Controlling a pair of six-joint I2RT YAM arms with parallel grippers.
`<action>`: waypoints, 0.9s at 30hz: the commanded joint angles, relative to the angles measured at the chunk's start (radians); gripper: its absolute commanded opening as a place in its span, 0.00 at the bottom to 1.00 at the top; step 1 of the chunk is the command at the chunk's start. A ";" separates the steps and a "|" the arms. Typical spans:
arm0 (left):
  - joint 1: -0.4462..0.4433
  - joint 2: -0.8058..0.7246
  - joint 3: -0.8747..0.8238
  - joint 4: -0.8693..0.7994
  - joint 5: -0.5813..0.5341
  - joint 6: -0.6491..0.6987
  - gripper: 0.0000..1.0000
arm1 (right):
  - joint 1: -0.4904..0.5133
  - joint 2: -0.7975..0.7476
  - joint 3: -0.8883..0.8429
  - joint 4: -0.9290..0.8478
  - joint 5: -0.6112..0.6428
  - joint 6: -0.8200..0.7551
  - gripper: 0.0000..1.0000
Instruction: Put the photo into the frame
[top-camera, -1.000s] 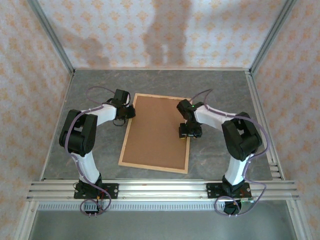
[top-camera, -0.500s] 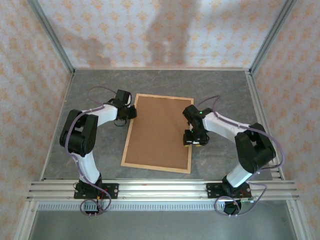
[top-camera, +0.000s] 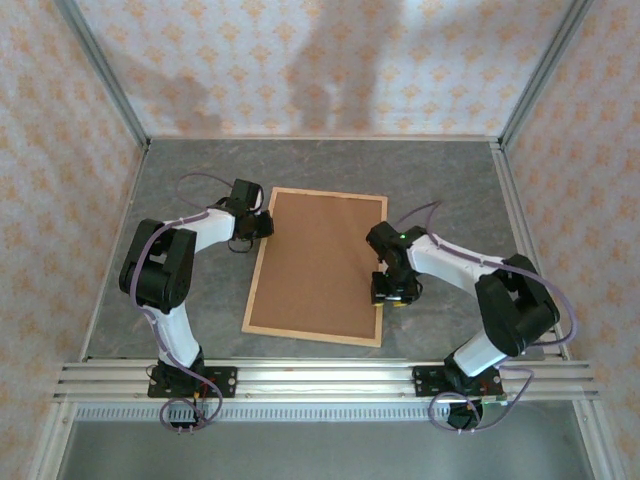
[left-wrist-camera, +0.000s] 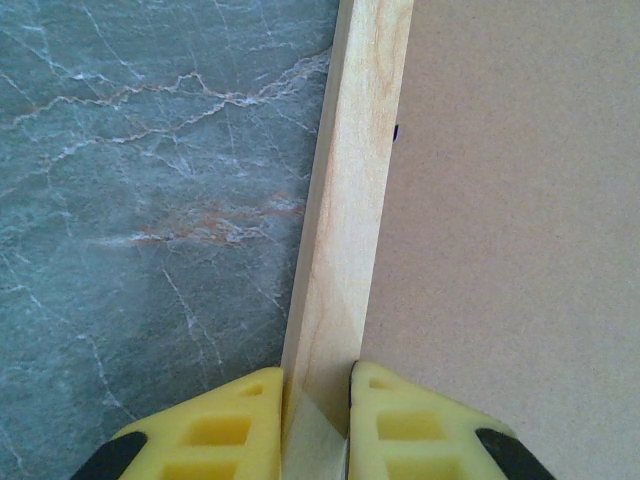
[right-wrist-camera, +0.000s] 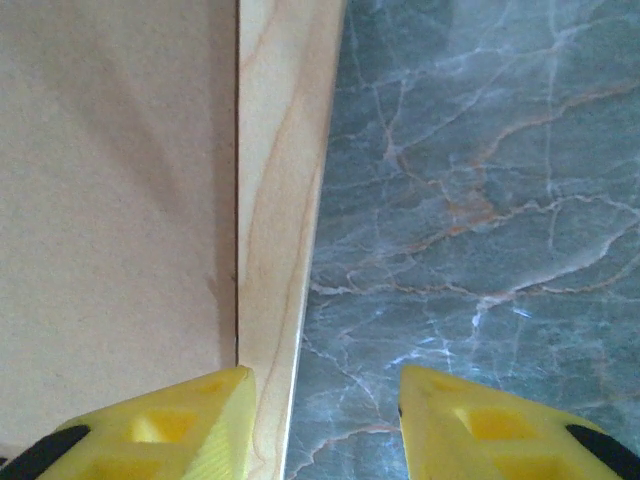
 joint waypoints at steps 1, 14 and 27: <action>-0.021 0.047 -0.031 -0.086 0.002 -0.014 0.17 | 0.006 0.026 0.000 0.024 0.028 0.016 0.42; -0.021 0.050 -0.030 -0.086 0.008 -0.013 0.17 | 0.023 0.092 -0.008 0.074 0.012 0.026 0.41; -0.022 0.047 -0.032 -0.083 0.011 -0.015 0.17 | 0.038 0.136 -0.104 0.222 -0.006 0.052 0.36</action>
